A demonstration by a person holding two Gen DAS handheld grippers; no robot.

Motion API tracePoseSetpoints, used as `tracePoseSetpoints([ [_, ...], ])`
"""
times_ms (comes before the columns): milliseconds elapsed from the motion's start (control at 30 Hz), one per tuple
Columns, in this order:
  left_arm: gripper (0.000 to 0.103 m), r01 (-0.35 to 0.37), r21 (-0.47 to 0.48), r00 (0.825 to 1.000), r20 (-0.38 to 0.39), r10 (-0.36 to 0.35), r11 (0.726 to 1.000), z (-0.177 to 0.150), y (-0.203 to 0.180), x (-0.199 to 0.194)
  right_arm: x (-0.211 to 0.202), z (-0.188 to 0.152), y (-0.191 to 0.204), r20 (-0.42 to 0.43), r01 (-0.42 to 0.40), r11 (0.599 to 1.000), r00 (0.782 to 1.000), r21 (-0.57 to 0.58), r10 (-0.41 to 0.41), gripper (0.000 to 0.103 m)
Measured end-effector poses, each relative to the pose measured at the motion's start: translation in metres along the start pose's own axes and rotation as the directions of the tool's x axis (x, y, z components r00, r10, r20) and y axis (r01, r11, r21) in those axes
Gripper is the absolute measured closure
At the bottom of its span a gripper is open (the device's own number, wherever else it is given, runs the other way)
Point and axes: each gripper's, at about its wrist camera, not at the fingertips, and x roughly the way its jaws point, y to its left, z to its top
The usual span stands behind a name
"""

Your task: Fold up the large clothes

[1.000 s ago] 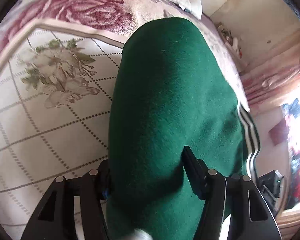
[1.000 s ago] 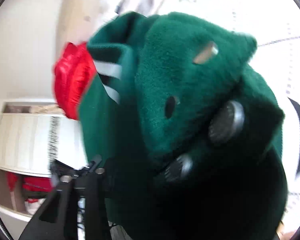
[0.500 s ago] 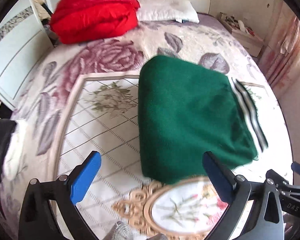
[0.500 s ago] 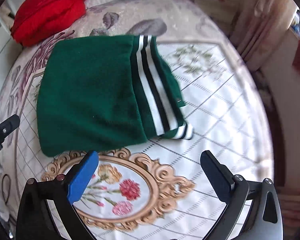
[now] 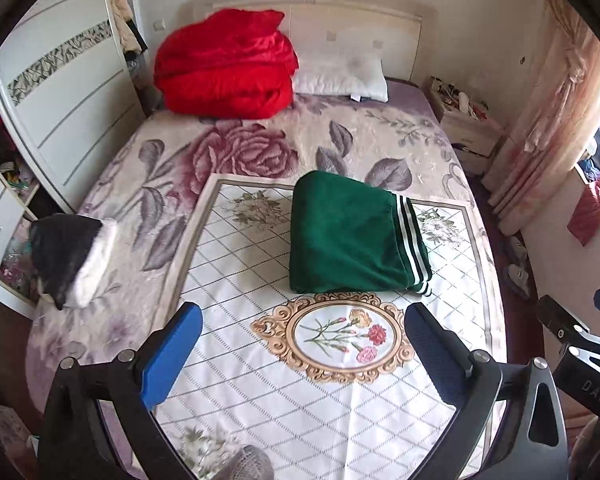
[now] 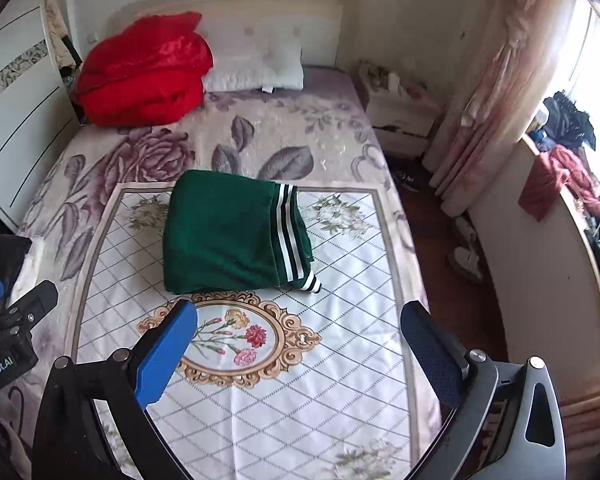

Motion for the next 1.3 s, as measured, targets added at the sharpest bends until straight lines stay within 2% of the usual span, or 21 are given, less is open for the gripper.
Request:
tracePoseSetpoints([
  [167,0.000,0.009,-0.006,1.000,0.011,-0.009,1.000,-0.013,0.000,-0.075,-0.101,-0.011,-0.012,0.043,0.003,1.000,0.999,0.018,-0.004,0.000],
  [333,0.000,-0.010,0.005,0.998,0.054,0.010,1.000,-0.027,-0.001,-0.144,-0.185,-0.021,-0.020,0.097,0.004,1.000,0.995,0.016,-0.006,0.000],
  [600,0.000,-0.018,0.032,0.996,0.090,0.015,0.999,-0.039,0.000,-0.211,-0.288,-0.040,-0.030,0.165,-0.004,1.000,0.986,0.019,0.001,0.000],
  [800,0.000,-0.023,0.059,0.994,0.105,0.016,0.998,-0.044,-0.008,-0.237,-0.327,-0.049,-0.042,0.189,-0.004,1.000,0.982,0.021,0.000,0.000],
  [933,0.000,-0.017,0.053,0.993,0.114,0.011,0.998,-0.045,-0.011,-0.247,-0.336,-0.051,-0.055,0.184,-0.014,1.000,0.983,0.024,0.009,0.000],
  [1067,0.000,0.009,0.034,0.987,0.160,-0.014,0.999,-0.042,-0.012,-0.261,-0.346,-0.048,-0.066,0.193,-0.024,0.999,0.981,0.027,0.018,0.000],
  [1300,0.000,0.002,0.013,0.978,0.210,-0.005,1.000,-0.035,-0.015,-0.272,-0.362,-0.036,-0.079,0.240,0.004,1.000,0.971,0.014,-0.007,0.000],
])
